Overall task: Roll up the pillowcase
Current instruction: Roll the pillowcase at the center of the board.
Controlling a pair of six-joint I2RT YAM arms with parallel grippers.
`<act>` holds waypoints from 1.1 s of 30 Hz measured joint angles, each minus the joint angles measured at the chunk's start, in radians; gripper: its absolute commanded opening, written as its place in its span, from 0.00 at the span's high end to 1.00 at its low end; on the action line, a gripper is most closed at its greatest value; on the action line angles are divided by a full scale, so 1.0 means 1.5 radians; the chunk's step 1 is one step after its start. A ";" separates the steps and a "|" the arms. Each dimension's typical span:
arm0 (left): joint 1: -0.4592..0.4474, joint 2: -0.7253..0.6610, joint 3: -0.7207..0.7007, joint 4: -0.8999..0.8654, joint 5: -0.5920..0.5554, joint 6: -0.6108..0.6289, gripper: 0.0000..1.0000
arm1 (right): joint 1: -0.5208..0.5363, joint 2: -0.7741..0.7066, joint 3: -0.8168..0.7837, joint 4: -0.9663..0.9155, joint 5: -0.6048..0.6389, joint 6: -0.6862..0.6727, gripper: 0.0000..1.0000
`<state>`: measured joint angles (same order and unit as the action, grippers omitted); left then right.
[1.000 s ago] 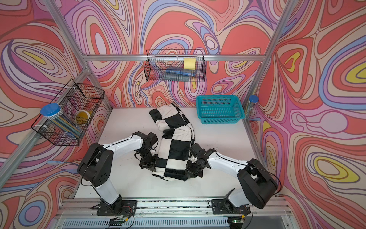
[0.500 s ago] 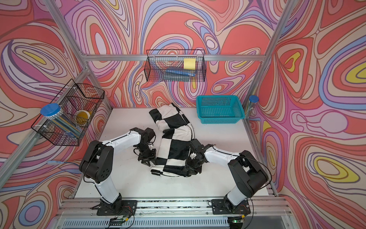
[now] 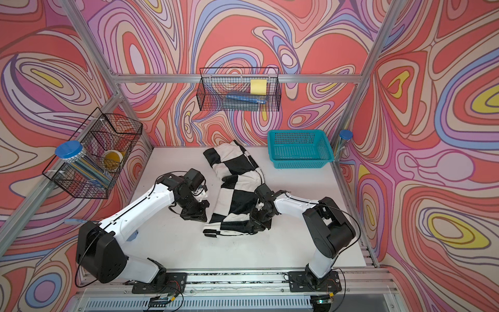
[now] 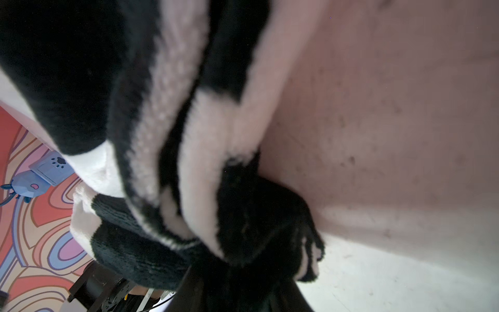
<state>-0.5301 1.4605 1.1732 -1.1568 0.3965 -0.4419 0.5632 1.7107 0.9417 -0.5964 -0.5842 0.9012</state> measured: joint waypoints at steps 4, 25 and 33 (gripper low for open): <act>-0.087 0.043 -0.028 0.002 0.034 0.008 1.00 | -0.002 0.010 0.009 -0.010 -0.004 -0.002 0.68; -0.154 0.213 0.036 0.072 -0.066 -0.007 1.00 | -0.034 0.047 0.062 -0.075 -0.012 -0.042 0.65; -0.154 0.213 0.055 0.138 -0.189 -0.049 1.00 | -0.036 0.047 0.062 -0.075 -0.017 -0.041 0.58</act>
<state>-0.7616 1.7794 1.2552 -0.9493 0.1123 -0.5156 0.5095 1.7813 1.0344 -0.7082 -0.6102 0.8394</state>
